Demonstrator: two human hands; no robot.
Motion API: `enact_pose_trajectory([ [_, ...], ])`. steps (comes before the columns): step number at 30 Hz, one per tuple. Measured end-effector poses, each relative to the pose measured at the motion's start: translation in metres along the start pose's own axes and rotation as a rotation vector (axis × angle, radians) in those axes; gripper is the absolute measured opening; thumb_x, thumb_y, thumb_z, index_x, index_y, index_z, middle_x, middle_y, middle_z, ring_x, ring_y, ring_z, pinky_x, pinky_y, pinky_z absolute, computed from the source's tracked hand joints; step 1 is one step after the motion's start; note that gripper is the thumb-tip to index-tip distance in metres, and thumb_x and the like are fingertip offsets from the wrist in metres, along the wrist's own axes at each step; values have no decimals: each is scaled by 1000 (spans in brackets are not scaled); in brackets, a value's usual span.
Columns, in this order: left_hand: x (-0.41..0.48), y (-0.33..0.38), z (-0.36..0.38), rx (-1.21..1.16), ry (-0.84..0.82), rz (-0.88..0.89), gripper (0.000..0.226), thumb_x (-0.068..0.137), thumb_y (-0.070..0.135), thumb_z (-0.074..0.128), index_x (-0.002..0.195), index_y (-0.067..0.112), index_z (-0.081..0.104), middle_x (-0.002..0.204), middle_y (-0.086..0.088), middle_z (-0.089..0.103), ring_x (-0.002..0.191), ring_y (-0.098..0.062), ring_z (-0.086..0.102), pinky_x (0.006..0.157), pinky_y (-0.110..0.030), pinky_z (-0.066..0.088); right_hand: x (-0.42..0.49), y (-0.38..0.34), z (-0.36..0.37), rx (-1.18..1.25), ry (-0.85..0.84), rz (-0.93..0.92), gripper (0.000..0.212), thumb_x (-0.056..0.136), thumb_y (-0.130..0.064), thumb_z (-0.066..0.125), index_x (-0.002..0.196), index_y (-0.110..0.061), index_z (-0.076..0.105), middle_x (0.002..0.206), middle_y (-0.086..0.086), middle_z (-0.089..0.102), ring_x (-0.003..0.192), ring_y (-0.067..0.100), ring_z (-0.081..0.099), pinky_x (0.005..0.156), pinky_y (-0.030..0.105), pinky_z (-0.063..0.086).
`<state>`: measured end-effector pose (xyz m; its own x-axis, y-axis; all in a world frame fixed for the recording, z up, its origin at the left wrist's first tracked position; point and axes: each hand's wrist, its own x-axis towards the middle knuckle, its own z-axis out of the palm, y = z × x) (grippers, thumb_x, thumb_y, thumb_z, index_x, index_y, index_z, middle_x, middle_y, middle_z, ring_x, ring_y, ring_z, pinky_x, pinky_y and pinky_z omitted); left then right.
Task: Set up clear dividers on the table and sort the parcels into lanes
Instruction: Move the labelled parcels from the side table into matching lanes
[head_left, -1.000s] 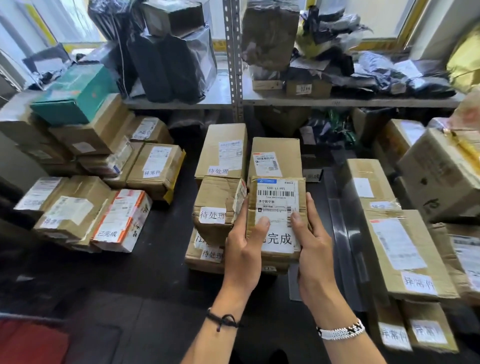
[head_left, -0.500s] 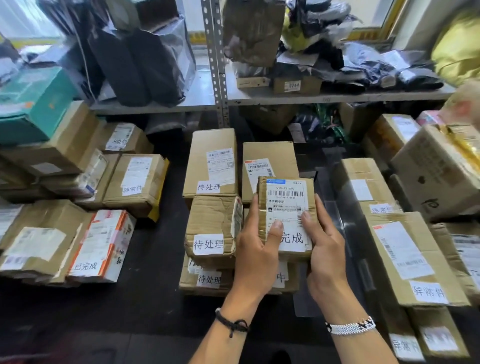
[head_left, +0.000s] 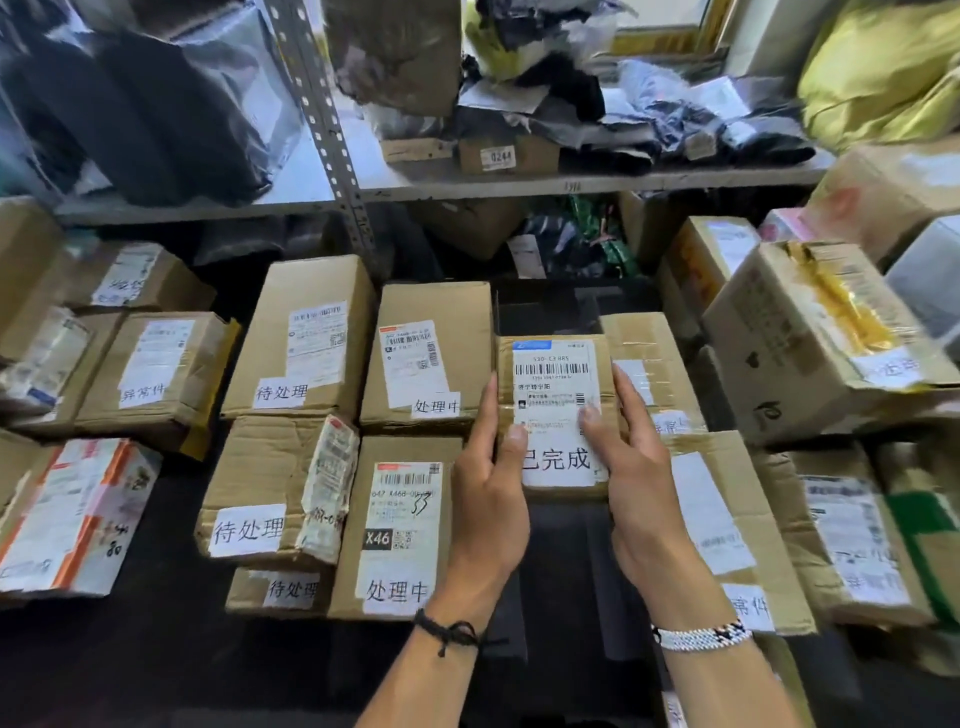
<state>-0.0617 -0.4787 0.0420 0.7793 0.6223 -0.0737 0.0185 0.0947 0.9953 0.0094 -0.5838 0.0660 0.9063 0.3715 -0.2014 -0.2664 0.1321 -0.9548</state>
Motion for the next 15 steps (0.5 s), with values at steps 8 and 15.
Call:
enact_pose_trajectory([
  [8, 3, -9, 47, -66, 30, -94, 59, 103, 30, 38, 162, 24, 36, 146, 12, 63, 139, -6, 54, 118, -36, 44, 44, -9, -46, -334, -67, 79, 106, 61, -37, 100, 142, -46, 31, 126, -12, 70, 110, 3, 71, 88, 34, 62],
  [15, 28, -12, 51, 100, 38, -213, 44, 107, 36, 48, 152, 38, 49, 136, 24, 64, 124, 13, 57, 104, -12, 46, 81, 24, -48, -235, 107, 93, 98, 61, -15, 102, 135, -42, 44, 111, -3, 77, 98, 11, 77, 77, 34, 66],
])
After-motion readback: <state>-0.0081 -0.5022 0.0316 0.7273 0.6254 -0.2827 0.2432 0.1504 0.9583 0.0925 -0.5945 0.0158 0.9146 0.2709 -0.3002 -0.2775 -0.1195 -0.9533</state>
